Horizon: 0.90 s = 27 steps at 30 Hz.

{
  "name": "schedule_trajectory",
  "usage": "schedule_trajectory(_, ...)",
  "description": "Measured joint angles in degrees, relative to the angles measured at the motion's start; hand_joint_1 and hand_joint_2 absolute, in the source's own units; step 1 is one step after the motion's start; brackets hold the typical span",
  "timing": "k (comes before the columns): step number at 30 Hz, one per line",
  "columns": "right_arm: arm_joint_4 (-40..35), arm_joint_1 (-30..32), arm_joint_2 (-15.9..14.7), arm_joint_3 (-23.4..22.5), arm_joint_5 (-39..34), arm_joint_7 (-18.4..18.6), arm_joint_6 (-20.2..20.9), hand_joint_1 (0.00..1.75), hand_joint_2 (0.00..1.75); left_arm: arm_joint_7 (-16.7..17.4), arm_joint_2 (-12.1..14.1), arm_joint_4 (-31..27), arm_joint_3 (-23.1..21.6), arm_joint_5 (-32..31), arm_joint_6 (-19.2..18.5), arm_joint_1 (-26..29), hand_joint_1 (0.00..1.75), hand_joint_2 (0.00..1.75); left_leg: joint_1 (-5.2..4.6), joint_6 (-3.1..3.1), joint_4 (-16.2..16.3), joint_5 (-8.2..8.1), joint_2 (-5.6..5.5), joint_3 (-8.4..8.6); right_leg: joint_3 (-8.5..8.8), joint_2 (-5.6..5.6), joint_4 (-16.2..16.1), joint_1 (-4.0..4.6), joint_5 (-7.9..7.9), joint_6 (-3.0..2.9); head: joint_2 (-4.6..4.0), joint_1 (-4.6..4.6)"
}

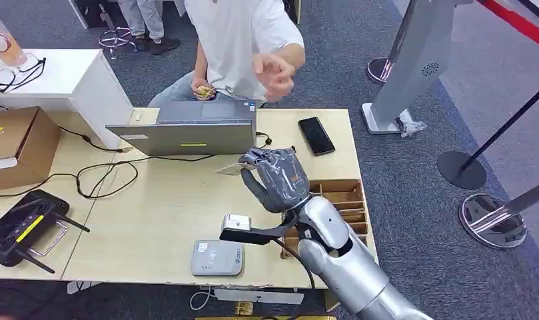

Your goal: Pass the card to the sensor for recognition and then transmit it.

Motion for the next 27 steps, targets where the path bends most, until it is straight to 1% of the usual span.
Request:
schedule_trajectory(3,-0.2,-0.1,0.1,0.6,-6.9,-1.6,5.2,1.75,1.75,-0.1,0.0,0.0,0.0,0.0,-0.2,0.0,0.00,0.00,0.00,0.00,0.0,0.00,0.00,-0.01,-0.01,0.00,0.0,0.00,0.00,0.00,0.00,-0.02)
schedule_trajectory(5,-0.2,-0.2,0.2,0.9,-12.9,-2.6,10.3,1.75,1.75,-0.3,0.0,0.0,0.1,0.0,-0.3,0.0,0.00,0.00,0.00,0.00,0.0,0.00,0.00,-0.01,-0.01,0.00,0.0,0.00,0.00,0.00,0.00,-0.02)
schedule_trajectory(10,0.4,-0.9,0.3,1.2,-26.6,-3.2,21.8,1.75,1.75,-0.6,0.0,0.0,0.2,0.0,-0.3,0.0,0.00,0.00,0.00,0.00,0.0,0.00,0.00,-0.01,-0.01,0.00,0.0,0.00,0.00,0.00,0.00,-0.02)
schedule_trajectory(11,0.5,-0.9,0.3,1.2,-27.7,-3.2,22.8,1.75,1.75,-0.6,0.0,0.0,0.3,-0.1,-0.3,0.0,0.00,0.00,0.00,0.00,0.0,0.00,0.00,-0.01,0.00,0.00,0.0,0.00,0.00,0.00,0.00,0.00)
schedule_trajectory(15,2.1,-1.9,0.3,1.3,-35.7,-3.2,30.4,1.75,1.75,-0.5,0.0,0.0,0.5,-0.2,-0.3,0.0,0.00,0.00,0.00,0.00,0.0,0.00,0.00,-0.01,-0.01,0.00,0.0,0.00,0.00,0.00,0.00,-0.02)
schedule_trajectory(16,2.7,-2.1,0.3,1.4,-37.4,-3.2,32.0,1.75,1.75,-0.5,0.0,0.0,0.5,-0.2,-0.3,0.0,0.00,0.00,0.00,0.00,0.0,0.00,0.00,-0.01,0.00,0.00,0.0,0.00,0.00,0.00,0.00,-0.02)
schedule_trajectory(17,3.1,-2.3,0.3,1.4,-38.4,-3.2,32.7,1.75,1.75,-0.5,0.0,0.0,0.5,-0.2,-0.3,0.0,0.00,0.00,0.00,0.00,0.0,0.00,0.00,-0.01,0.00,-0.01,0.0,0.00,0.00,0.00,0.00,0.00)
schedule_trajectory(21,4.4,-2.9,0.3,1.5,-40.0,-3.1,34.1,1.75,1.75,-0.5,0.0,0.0,0.5,-0.2,-0.3,0.0,0.00,0.00,0.00,0.00,0.0,0.00,0.00,-0.01,0.00,0.00,0.0,0.00,0.00,0.00,0.00,-0.02)
schedule_trajectory(26,7.7,-4.8,0.6,2.8,-49.8,-0.9,42.5,1.75,1.75,-0.4,0.0,0.0,0.6,-0.3,-0.2,0.0,0.00,0.00,0.00,0.00,0.0,0.00,0.00,-0.01,-0.01,0.01,0.0,0.00,0.00,0.00,0.00,-0.02)
schedule_trajectory(27,8.5,-5.2,0.7,3.2,-51.3,-0.5,43.4,1.75,1.75,-0.3,0.0,0.0,0.6,-0.4,-0.2,0.0,0.00,0.00,0.00,-0.01,0.0,0.01,0.00,-0.01,-0.01,0.00,0.0,0.00,0.00,0.00,0.00,-0.02)
